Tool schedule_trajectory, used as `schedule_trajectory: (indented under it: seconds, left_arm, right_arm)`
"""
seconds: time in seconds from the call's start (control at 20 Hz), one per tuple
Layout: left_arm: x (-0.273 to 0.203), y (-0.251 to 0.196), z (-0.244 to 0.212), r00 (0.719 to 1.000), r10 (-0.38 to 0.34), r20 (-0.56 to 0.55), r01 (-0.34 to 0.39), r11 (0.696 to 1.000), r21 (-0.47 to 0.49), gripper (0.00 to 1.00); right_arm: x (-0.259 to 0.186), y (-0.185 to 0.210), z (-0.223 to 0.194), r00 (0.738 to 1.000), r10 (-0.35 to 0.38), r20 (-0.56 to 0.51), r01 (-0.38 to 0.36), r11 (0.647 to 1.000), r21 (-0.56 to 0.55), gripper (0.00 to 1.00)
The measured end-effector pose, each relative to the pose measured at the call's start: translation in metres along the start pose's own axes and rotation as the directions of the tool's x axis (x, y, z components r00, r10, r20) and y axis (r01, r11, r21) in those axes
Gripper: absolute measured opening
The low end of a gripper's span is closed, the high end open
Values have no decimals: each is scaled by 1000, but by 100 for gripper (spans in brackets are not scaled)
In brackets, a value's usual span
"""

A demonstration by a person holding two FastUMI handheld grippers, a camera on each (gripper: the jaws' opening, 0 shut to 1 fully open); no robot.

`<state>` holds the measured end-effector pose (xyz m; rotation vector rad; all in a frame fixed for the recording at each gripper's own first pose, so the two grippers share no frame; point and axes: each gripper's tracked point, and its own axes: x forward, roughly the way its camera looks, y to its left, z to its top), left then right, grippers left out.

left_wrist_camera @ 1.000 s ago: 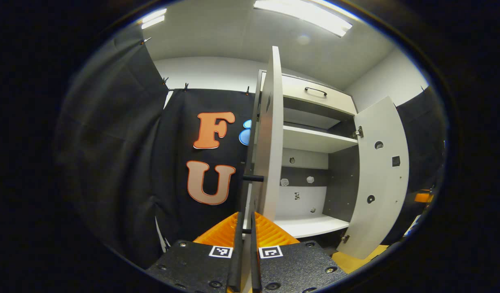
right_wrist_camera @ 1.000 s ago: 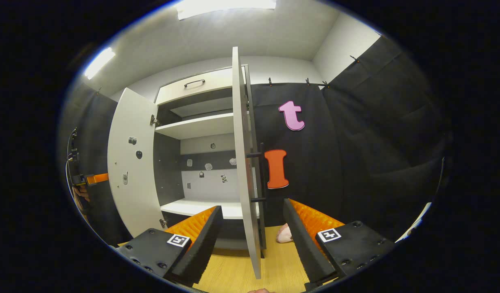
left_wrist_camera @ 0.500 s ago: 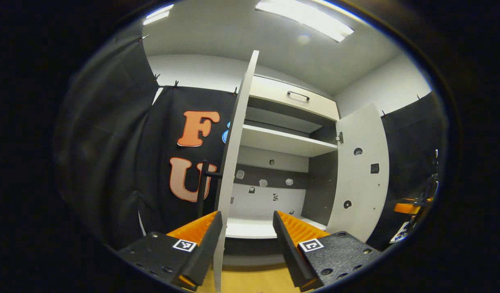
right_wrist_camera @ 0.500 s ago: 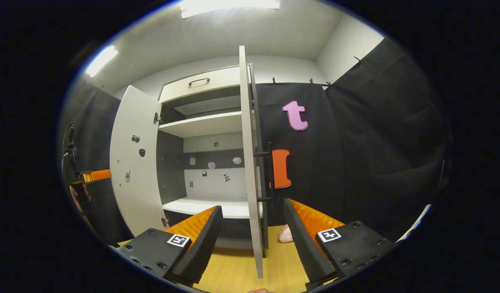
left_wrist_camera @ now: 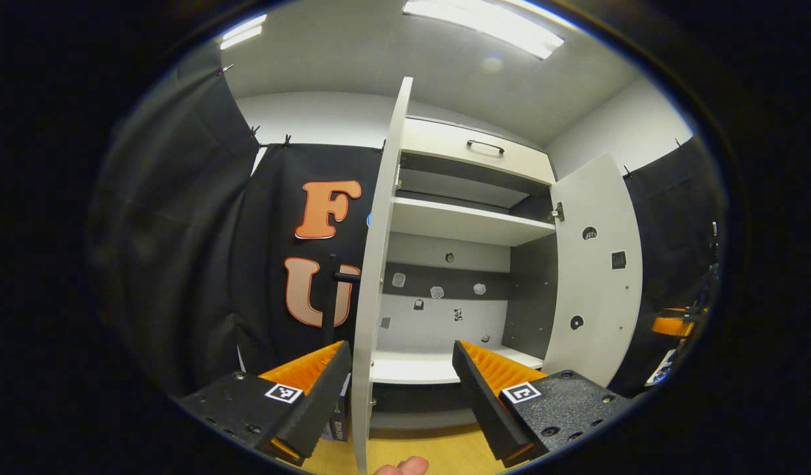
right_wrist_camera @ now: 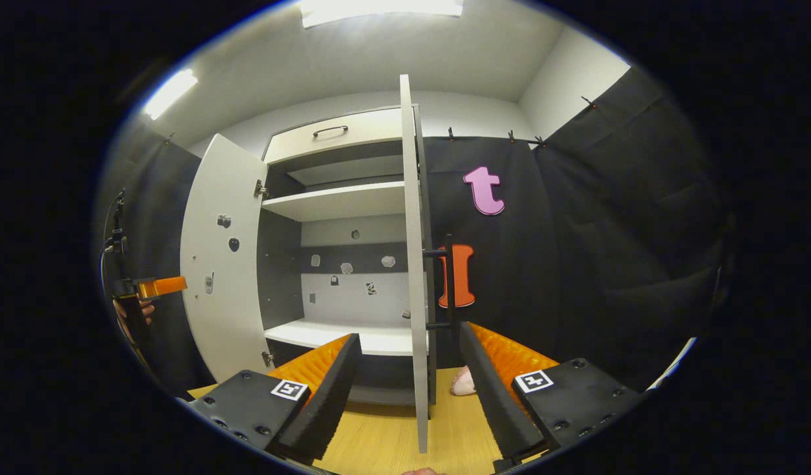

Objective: Open the right door of the double-door shoe cabinet with the right hand, and open the left door with the left hand.

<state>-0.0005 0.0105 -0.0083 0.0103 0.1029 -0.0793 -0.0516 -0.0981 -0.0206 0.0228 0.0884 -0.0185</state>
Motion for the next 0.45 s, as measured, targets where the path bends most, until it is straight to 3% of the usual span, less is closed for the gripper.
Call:
schedule_trajectory:
  seconds: [0.35,0.4,0.45]
  left_arm:
    - [-5,-3,2,1000,1,8,-1,1000,17,92]
    - [-7,-2,2,1000,4,11,-4,1000,20,94]
    - [-7,-1,2,1000,6,14,-6,1000,21,95]
  right_arm:
    - [2,3,0,1000,2,2,-2,1000,1,98]
    - [3,3,-1,1000,3,2,-3,1000,-1,92]
    - [2,3,-1,1000,1,0,-1,1000,-3,92]
